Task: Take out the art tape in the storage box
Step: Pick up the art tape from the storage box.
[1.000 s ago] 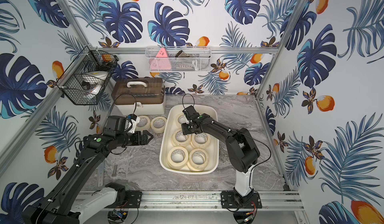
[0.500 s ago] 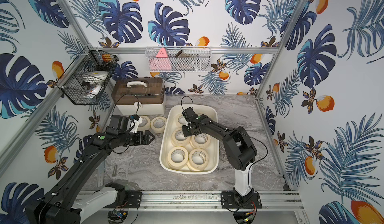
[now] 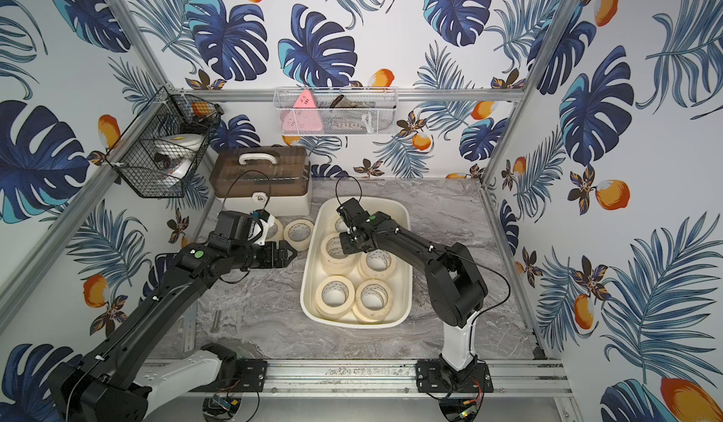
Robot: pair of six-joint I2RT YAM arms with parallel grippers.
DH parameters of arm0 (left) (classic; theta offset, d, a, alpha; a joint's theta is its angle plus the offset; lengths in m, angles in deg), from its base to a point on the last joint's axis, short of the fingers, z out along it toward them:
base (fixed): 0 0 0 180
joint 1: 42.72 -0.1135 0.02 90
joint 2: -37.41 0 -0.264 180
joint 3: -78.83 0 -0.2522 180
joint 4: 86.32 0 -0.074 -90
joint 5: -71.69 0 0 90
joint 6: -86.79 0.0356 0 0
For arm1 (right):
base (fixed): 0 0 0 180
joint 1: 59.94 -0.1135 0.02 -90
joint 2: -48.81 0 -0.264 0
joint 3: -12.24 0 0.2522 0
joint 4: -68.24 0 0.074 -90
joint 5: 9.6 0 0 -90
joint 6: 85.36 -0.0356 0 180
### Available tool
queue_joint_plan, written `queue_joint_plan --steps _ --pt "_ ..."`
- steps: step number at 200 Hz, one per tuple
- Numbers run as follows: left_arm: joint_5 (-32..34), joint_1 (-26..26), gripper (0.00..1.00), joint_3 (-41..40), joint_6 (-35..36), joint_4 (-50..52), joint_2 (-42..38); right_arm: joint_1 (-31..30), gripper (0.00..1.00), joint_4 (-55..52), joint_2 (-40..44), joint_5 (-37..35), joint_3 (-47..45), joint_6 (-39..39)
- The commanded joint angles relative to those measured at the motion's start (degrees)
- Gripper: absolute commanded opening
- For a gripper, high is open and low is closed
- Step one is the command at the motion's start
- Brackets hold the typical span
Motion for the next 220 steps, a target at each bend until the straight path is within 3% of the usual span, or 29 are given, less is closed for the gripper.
queue_joint_plan --steps 1,81,147,185,220 --pt "6.0 2.5 0.87 3.0 -2.4 -0.6 1.7 -0.8 0.09 -3.5 1.3 -2.6 2.2 -3.4" --pt "14.3 7.3 0.82 12.7 -3.1 2.3 8.8 -8.8 0.09 -5.3 1.9 -5.8 11.7 -4.9" --pt "18.4 7.4 0.72 12.2 1.5 4.4 9.1 -12.0 0.09 -6.9 0.4 -7.0 16.8 -4.9" --pt "19.6 7.4 0.61 12.3 2.7 4.9 10.2 -13.1 0.1 -7.9 -1.0 -7.1 19.5 -4.7" --pt "20.2 7.4 0.43 12.3 3.0 4.9 10.8 -13.9 0.12 -8.0 -1.9 -6.8 20.5 -4.2"
